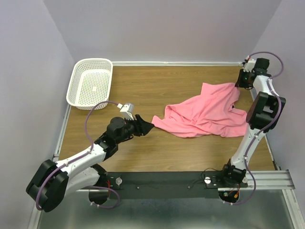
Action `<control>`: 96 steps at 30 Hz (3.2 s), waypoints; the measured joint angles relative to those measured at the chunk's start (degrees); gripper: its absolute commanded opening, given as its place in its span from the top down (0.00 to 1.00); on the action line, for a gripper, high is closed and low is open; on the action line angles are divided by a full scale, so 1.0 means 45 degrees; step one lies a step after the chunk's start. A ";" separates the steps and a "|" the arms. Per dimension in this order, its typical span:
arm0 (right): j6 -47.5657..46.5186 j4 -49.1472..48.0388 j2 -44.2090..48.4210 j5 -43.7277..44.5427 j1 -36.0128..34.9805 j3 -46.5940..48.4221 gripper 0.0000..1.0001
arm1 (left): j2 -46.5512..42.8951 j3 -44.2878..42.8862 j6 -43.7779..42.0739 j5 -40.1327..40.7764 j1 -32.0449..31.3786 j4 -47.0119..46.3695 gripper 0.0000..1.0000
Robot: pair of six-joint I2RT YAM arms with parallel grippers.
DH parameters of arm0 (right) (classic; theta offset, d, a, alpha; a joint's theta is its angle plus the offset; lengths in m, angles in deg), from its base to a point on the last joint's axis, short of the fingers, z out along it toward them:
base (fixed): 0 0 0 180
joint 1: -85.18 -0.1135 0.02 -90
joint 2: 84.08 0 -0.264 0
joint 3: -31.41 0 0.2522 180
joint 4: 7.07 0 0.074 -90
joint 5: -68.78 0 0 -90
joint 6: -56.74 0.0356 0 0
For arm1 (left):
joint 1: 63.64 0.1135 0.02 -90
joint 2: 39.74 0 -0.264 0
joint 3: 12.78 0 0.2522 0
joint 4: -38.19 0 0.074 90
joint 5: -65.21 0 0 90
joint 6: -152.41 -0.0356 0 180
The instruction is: Fold and stack the t-shirts
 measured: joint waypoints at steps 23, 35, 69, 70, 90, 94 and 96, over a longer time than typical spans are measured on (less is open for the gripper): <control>-0.6003 0.1506 0.5406 -0.3497 -0.8650 -0.6863 0.14 | 0.0957 -0.0913 -0.0860 0.0340 -0.0005 0.0359 0.42; -0.5056 0.0204 0.2351 0.0787 -1.0948 -0.4070 0.16 | -0.5090 0.0219 -0.0369 0.1277 -0.0024 0.2433 0.41; -0.3385 -0.0238 0.8631 0.1685 -1.0671 -1.0044 0.99 | -0.0097 0.0107 -0.0622 0.0408 -0.0024 0.0704 0.41; -0.3351 -0.0238 0.8612 0.1681 -1.0457 -1.0117 0.99 | 0.0423 -0.0097 -0.0695 0.0316 -0.0024 0.0452 0.41; 0.2516 -0.4274 0.4503 0.2739 -0.6698 -0.4600 0.94 | 0.0937 -0.0933 -0.1326 0.0544 -0.0049 -0.0277 0.39; 0.2103 -0.4352 0.4741 0.2472 -0.6868 -0.5799 0.60 | 0.1953 -0.1239 -0.1681 0.0607 -0.0049 -0.0058 0.39; 0.1719 -0.4328 0.4886 0.2234 -0.6902 -0.6373 0.58 | 0.2720 -0.1700 -0.1889 0.0607 -0.0049 0.0146 0.39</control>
